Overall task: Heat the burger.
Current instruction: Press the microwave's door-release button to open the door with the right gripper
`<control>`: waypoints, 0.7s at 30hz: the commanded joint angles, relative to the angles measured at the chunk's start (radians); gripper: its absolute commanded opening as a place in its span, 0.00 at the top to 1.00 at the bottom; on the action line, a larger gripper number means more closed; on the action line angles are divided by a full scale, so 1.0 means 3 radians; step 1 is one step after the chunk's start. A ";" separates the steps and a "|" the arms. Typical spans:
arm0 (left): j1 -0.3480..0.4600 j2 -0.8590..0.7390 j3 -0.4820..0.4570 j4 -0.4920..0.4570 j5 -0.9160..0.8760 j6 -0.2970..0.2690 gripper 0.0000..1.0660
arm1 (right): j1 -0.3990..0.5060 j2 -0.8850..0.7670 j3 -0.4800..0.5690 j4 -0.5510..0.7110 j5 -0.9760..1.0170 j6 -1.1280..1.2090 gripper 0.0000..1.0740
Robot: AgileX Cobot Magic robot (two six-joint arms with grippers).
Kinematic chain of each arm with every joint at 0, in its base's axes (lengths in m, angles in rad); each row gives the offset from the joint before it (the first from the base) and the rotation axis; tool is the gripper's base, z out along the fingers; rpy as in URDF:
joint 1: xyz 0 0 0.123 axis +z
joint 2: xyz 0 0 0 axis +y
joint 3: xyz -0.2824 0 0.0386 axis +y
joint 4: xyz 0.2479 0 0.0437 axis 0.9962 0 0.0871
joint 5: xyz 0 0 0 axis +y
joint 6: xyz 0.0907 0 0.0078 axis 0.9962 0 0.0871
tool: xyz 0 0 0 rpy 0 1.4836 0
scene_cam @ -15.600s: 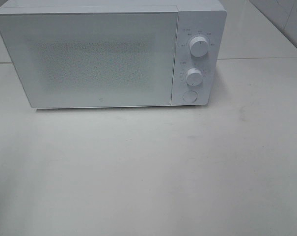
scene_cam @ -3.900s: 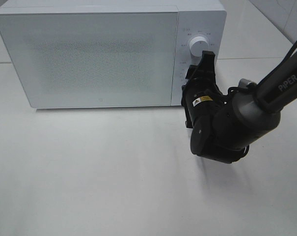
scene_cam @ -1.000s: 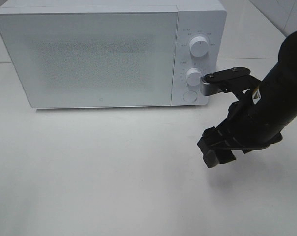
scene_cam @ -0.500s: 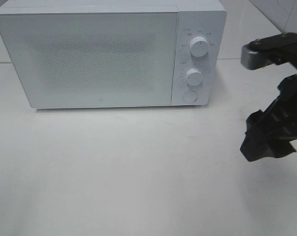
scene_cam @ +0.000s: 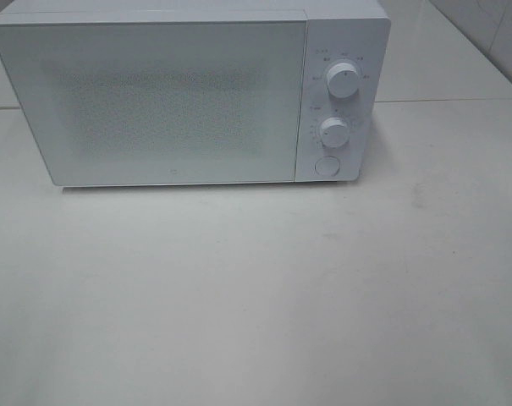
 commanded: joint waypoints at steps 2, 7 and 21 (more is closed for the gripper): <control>0.0000 -0.0060 0.0007 -0.0003 -0.0047 -0.0017 0.05 | -0.0007 -0.0487 0.0157 -0.0013 0.0120 -0.0040 0.29; 0.0000 -0.0060 0.0007 -0.0003 -0.0047 -0.0017 0.05 | -0.0127 -0.1123 0.0507 -0.0023 0.0130 0.0087 0.29; 0.0000 -0.0060 0.0007 -0.0003 -0.0047 -0.0013 0.05 | -0.0840 -0.2193 0.0900 -0.0197 0.0073 0.0047 0.29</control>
